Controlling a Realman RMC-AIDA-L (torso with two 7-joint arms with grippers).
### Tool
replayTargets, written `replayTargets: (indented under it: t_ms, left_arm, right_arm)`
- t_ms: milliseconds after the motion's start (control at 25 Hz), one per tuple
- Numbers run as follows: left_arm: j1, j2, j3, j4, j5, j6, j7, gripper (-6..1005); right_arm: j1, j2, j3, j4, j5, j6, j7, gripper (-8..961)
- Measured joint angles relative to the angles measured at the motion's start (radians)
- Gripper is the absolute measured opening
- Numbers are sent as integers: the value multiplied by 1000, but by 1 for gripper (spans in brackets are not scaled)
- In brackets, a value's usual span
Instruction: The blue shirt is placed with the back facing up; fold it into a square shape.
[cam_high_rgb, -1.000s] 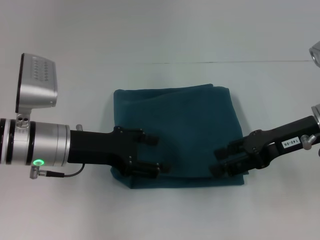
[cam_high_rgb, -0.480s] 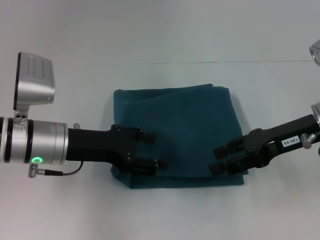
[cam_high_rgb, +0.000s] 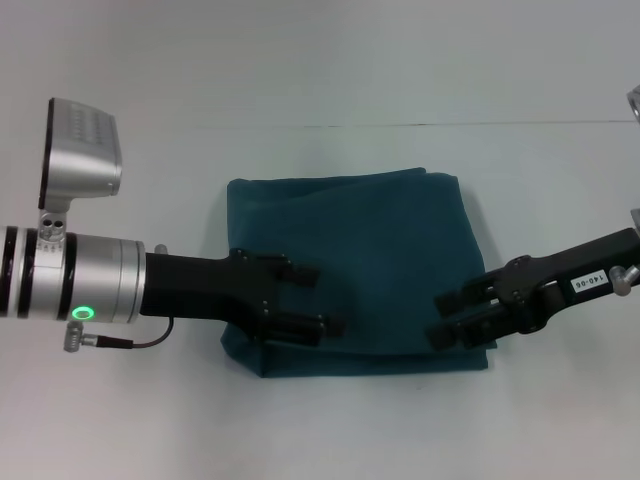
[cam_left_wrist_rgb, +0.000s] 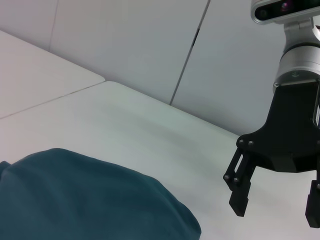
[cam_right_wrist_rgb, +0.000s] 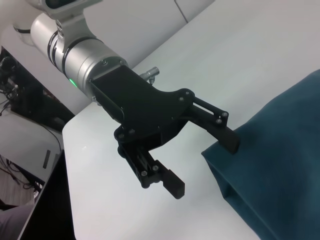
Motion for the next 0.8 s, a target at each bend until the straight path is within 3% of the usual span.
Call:
replayTargets:
  t_ms: [520,800]
  left_arm:
    - [6,-7,-2,-1,-6,0,4,847]
    - [30,20,-30,16,-8,11,-2,847]
  right_arm:
    - [-1,-1,0,0,0,0,1,777]
    - [1,-1,11,0,0,0,-1,777]
